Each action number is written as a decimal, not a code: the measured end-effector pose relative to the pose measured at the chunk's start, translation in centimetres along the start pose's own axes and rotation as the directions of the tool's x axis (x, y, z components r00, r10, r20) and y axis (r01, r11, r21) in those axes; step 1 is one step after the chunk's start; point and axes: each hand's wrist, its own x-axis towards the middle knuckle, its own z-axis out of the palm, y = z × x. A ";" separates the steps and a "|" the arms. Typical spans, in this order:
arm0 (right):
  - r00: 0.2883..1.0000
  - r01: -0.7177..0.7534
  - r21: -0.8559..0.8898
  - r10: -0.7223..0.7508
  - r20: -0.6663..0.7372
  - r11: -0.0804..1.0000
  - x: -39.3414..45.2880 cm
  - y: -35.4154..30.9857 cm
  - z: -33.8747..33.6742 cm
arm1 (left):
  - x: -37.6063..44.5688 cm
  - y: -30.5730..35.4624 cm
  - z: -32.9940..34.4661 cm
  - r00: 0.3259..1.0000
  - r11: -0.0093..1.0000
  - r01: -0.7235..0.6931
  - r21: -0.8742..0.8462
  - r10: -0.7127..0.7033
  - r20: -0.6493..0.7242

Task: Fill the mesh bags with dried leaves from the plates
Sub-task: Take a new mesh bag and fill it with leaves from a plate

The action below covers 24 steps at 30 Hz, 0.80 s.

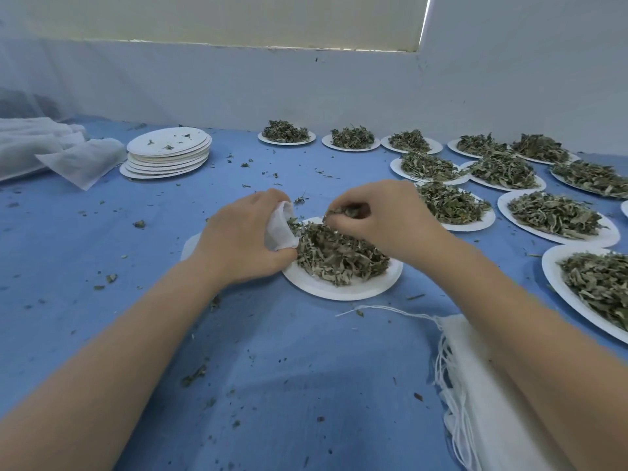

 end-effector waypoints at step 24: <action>0.995 0.013 0.358 -0.047 0.087 0.934 -0.7 -2.0 0.9 | -0.2 2.6 0.7 1.000 0.985 -0.016 -0.173 0.015 -0.003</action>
